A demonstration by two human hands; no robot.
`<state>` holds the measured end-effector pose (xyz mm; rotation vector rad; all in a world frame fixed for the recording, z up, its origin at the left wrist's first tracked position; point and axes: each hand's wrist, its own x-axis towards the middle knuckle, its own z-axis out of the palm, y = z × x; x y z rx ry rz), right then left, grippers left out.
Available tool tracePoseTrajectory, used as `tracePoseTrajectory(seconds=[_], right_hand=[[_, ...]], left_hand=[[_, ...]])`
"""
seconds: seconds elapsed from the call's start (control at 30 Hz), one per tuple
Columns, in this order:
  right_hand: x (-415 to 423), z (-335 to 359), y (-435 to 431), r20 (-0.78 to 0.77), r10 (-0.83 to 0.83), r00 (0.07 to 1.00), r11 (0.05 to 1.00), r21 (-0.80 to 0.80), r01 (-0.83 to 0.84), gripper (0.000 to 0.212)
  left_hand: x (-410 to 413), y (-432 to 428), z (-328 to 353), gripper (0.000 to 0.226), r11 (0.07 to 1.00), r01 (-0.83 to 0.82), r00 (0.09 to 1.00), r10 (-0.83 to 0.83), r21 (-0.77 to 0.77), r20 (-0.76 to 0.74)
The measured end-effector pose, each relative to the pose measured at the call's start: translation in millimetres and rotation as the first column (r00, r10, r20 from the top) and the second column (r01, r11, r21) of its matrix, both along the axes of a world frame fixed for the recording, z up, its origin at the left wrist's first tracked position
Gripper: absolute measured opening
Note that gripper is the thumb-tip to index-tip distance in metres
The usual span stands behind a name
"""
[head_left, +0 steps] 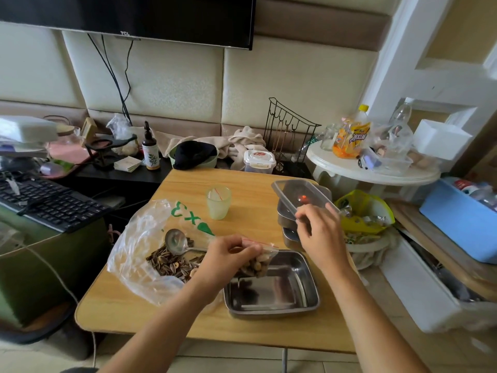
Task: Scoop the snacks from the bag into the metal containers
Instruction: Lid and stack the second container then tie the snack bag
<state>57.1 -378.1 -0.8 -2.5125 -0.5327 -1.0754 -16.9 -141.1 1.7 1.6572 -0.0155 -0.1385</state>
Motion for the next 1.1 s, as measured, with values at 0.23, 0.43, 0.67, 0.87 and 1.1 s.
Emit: tracePoseTrajectory(seconds=[0.23,0.43,0.67,0.87,1.1], right_hand=[[-29,14,16,0.103,0.123,0.987,0.992,0.014,-0.125,0.016],[-70,13,47,-0.286,0.373,0.882,0.914,-0.049,-0.403,0.032],[-70,6,49,-0.703,0.195,0.684,0.957,-0.018,-0.291,0.064],[-63,-2,47,-0.851,0.097,0.516,0.951,-0.074,-0.301,0.057],[-62,-12,66,-0.833,0.067,0.550,0.956,-0.104,-0.274,0.064]], left_hand=[[-1,-7,3,0.028,0.990,-0.090,0.995,0.084,-0.113,-0.055],[2,-6,0,0.025,0.966,-0.174,0.985,0.167,-0.193,-0.051],[-1,1,-5,0.048,0.994,-0.078,0.995,0.073,0.080,0.063],[1,11,-14,0.033,0.801,-0.097,0.932,-0.136,0.591,0.337],[3,17,-24,0.037,0.724,-0.165,0.955,-0.052,0.670,0.291]])
